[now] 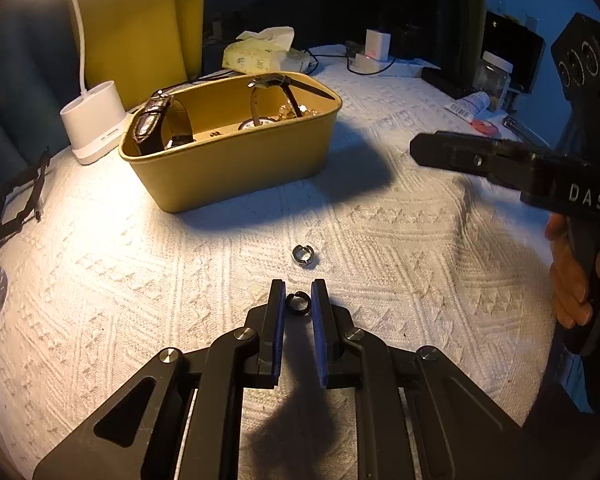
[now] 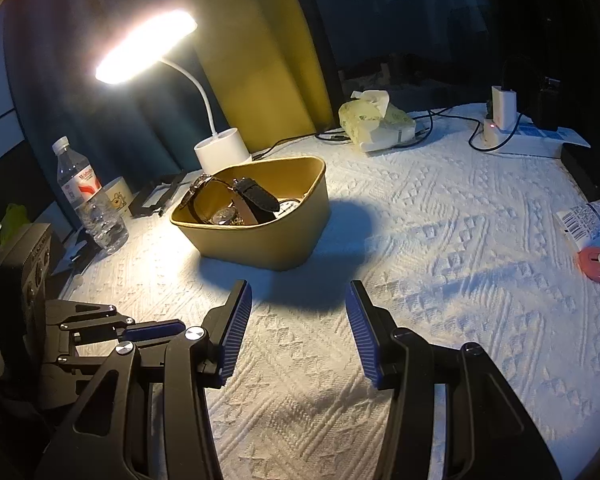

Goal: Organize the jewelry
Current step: 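Lower the left tool onto the black ring and close it, then grasp the silver ring with the right tool while the left tool holds the black ring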

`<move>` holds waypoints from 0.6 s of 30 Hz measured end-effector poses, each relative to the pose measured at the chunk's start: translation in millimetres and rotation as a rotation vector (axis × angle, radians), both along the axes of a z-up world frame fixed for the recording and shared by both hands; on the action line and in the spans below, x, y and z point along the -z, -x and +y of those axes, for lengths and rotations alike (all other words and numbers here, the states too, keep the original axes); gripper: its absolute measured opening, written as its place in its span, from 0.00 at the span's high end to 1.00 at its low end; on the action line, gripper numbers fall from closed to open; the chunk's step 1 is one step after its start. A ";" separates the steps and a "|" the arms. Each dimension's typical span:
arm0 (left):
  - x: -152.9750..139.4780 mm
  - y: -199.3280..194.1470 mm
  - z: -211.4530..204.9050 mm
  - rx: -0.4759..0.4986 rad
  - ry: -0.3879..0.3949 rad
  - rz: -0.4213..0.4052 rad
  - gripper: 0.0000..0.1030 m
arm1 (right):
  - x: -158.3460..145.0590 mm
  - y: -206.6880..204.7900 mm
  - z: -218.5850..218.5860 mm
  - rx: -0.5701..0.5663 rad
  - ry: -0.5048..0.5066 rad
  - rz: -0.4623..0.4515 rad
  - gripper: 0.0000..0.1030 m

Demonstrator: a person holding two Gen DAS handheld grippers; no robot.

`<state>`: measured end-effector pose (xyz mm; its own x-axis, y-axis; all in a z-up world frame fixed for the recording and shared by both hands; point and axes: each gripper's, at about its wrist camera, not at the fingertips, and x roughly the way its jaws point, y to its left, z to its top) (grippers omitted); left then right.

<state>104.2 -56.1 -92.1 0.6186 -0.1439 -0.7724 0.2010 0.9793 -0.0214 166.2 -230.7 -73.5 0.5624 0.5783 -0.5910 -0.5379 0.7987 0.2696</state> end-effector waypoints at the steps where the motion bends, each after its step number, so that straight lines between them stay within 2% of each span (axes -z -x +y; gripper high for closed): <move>1: -1.5 0.4 1.3 -0.001 0.004 -0.008 0.86 | 0.2 0.0 1.7 -0.003 0.002 0.001 0.52; 18: -27.4 9.7 50.6 -0.085 0.095 -0.118 0.86 | 15.9 4.6 68.0 -0.111 0.107 0.091 0.52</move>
<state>94.5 -5.5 -64.7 0.7175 -0.1557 -0.6789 0.1239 0.9877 -0.0956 161.7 -162.7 -89.4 0.4400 0.5647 -0.6982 -0.6012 0.7628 0.2381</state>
